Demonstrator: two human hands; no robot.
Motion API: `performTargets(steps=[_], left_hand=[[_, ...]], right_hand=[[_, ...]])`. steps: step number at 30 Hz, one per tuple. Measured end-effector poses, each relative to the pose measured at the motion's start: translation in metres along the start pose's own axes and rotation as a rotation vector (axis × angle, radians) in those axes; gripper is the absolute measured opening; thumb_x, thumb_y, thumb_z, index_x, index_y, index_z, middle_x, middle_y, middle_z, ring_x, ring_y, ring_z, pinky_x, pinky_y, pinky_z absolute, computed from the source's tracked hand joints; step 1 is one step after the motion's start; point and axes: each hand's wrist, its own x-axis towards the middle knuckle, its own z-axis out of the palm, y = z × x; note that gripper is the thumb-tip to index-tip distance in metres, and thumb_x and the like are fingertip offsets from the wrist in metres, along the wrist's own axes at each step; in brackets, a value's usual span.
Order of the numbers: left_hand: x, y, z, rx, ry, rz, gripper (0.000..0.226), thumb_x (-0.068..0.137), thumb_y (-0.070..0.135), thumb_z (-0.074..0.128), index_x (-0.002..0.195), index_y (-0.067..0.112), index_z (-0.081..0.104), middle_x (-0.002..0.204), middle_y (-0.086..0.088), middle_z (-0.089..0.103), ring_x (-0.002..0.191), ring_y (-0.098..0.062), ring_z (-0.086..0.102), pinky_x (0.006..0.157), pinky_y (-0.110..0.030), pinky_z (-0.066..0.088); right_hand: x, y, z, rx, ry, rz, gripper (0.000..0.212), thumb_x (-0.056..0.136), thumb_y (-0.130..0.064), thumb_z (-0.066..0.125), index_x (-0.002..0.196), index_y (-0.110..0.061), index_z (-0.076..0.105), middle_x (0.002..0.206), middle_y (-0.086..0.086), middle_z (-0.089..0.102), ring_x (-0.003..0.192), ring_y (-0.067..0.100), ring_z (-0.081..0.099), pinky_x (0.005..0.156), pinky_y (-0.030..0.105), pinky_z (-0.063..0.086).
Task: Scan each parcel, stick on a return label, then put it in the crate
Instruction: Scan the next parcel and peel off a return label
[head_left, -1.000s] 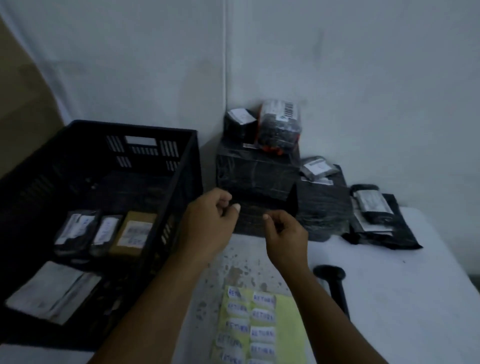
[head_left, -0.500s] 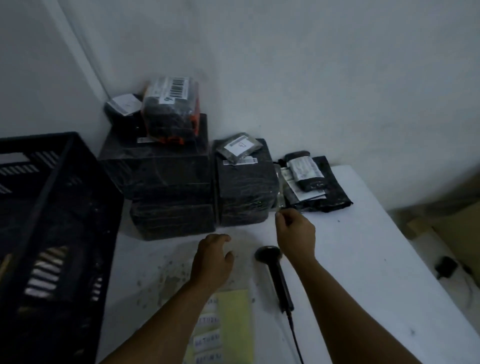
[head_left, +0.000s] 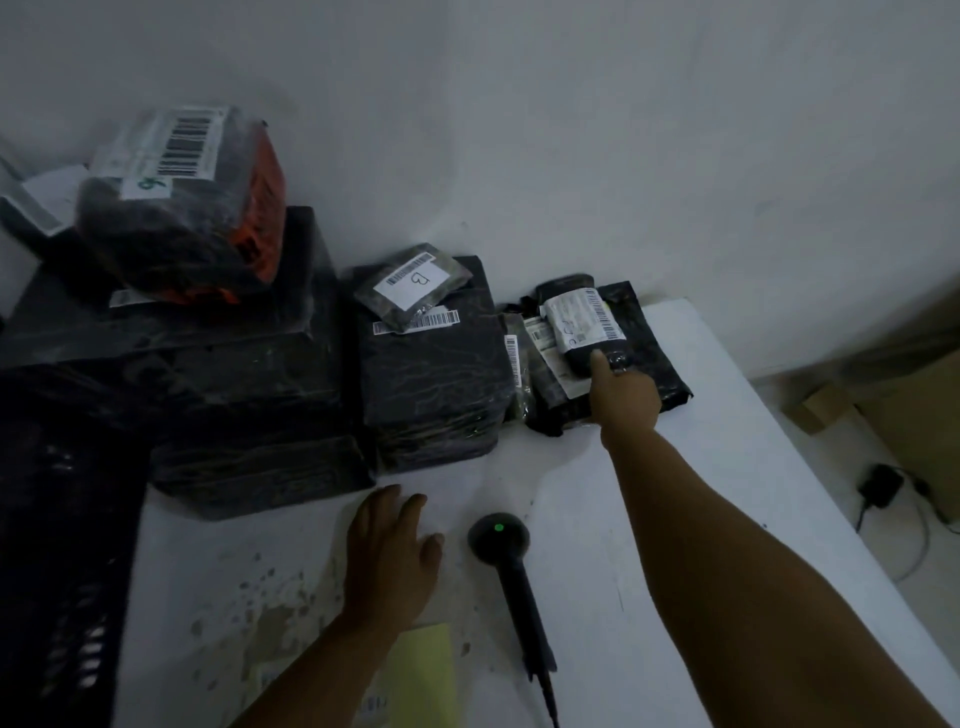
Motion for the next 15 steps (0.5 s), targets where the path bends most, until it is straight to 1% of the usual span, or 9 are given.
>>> performTargets(steps=[2, 4, 5, 7, 9, 11, 12, 13, 15], left_hand=[[0.0, -0.001, 0.003, 0.0, 0.021, 0.006, 0.053, 0.089, 0.038, 0.067, 0.137, 0.019, 0.057, 0.151, -0.009, 0.04, 0.14, -0.032, 0.032, 0.115, -0.047, 0.03], [0.0, -0.003, 0.004, 0.01, 0.04, 0.02, 0.052, 0.086, 0.037, 0.071, 0.133, 0.017, 0.061, 0.147, -0.01, 0.044, 0.136, -0.034, 0.037, 0.112, -0.049, 0.035], [0.0, -0.004, 0.004, 0.01, 0.046, 0.024, 0.052, 0.086, 0.037, 0.072, 0.132, 0.017, 0.062, 0.146, -0.01, 0.046, 0.135, -0.035, 0.038, 0.111, -0.05, 0.036], [0.0, -0.005, 0.004, 0.006, 0.059, 0.029, 0.052, 0.085, 0.037, 0.073, 0.132, 0.017, 0.062, 0.146, -0.01, 0.046, 0.135, -0.035, 0.039, 0.11, -0.05, 0.037], [0.0, -0.005, 0.003, -0.008, 0.06, 0.031, 0.052, 0.086, 0.038, 0.072, 0.133, 0.019, 0.061, 0.147, -0.009, 0.044, 0.136, -0.033, 0.037, 0.112, -0.048, 0.035], [0.001, -0.006, 0.001, -0.029, 0.033, 0.022, 0.053, 0.089, 0.039, 0.068, 0.137, 0.021, 0.057, 0.151, -0.005, 0.039, 0.139, -0.03, 0.031, 0.115, -0.044, 0.031], [0.002, -0.007, -0.001, -0.041, 0.015, 0.018, 0.053, 0.09, 0.039, 0.067, 0.139, 0.022, 0.055, 0.153, -0.004, 0.037, 0.141, -0.028, 0.028, 0.116, -0.042, 0.029], [0.003, -0.008, -0.003, -0.057, -0.003, 0.019, 0.053, 0.091, 0.038, 0.066, 0.14, 0.023, 0.054, 0.153, -0.003, 0.035, 0.142, -0.026, 0.026, 0.117, -0.04, 0.028], [0.005, -0.01, -0.008, -0.108, -0.032, 0.024, 0.051, 0.092, 0.034, 0.066, 0.139, 0.021, 0.055, 0.154, -0.003, 0.035, 0.142, -0.025, 0.026, 0.118, -0.037, 0.026]], right_hand=[[0.01, 0.0, 0.003, 0.062, -0.011, 0.061, 0.064, 0.092, -0.058, 0.056, 0.115, 0.0, 0.066, 0.097, 0.013, 0.068, 0.084, 0.028, 0.063, 0.075, 0.036, 0.052], [0.018, 0.0, 0.006, 0.17, -0.045, 0.148, 0.059, 0.089, -0.054, 0.063, 0.113, -0.001, 0.065, 0.09, 0.011, 0.067, 0.079, 0.028, 0.064, 0.074, 0.042, 0.056], [0.02, -0.001, 0.006, 0.232, -0.07, 0.2, 0.056, 0.088, -0.05, 0.066, 0.112, 0.0, 0.065, 0.093, 0.014, 0.068, 0.081, 0.031, 0.066, 0.078, 0.046, 0.058], [0.022, -0.003, 0.006, 0.32, -0.106, 0.263, 0.049, 0.088, -0.042, 0.069, 0.111, 0.001, 0.065, 0.104, 0.022, 0.069, 0.088, 0.034, 0.066, 0.087, 0.051, 0.056], [0.021, -0.007, 0.006, 0.376, -0.097, 0.261, 0.038, 0.089, -0.038, 0.068, 0.105, -0.003, 0.067, 0.106, 0.021, 0.069, 0.091, 0.034, 0.066, 0.091, 0.053, 0.056], [0.014, -0.012, 0.002, 0.425, -0.039, 0.228, 0.024, 0.09, -0.037, 0.068, 0.092, -0.013, 0.064, 0.098, 0.013, 0.067, 0.093, 0.03, 0.066, 0.088, 0.051, 0.057], [0.008, -0.014, -0.001, 0.438, -0.003, 0.2, 0.021, 0.091, -0.037, 0.067, 0.085, -0.018, 0.06, 0.094, 0.008, 0.065, 0.093, 0.029, 0.066, 0.087, 0.05, 0.057], [0.001, -0.016, -0.006, 0.45, 0.028, 0.173, 0.021, 0.092, -0.037, 0.065, 0.082, -0.02, 0.057, 0.093, 0.006, 0.064, 0.092, 0.028, 0.065, 0.085, 0.05, 0.058], [-0.015, -0.016, -0.017, 0.497, 0.079, 0.135, 0.022, 0.091, -0.035, 0.065, 0.081, -0.019, 0.055, 0.094, 0.009, 0.066, 0.089, 0.027, 0.066, 0.083, 0.052, 0.059]])
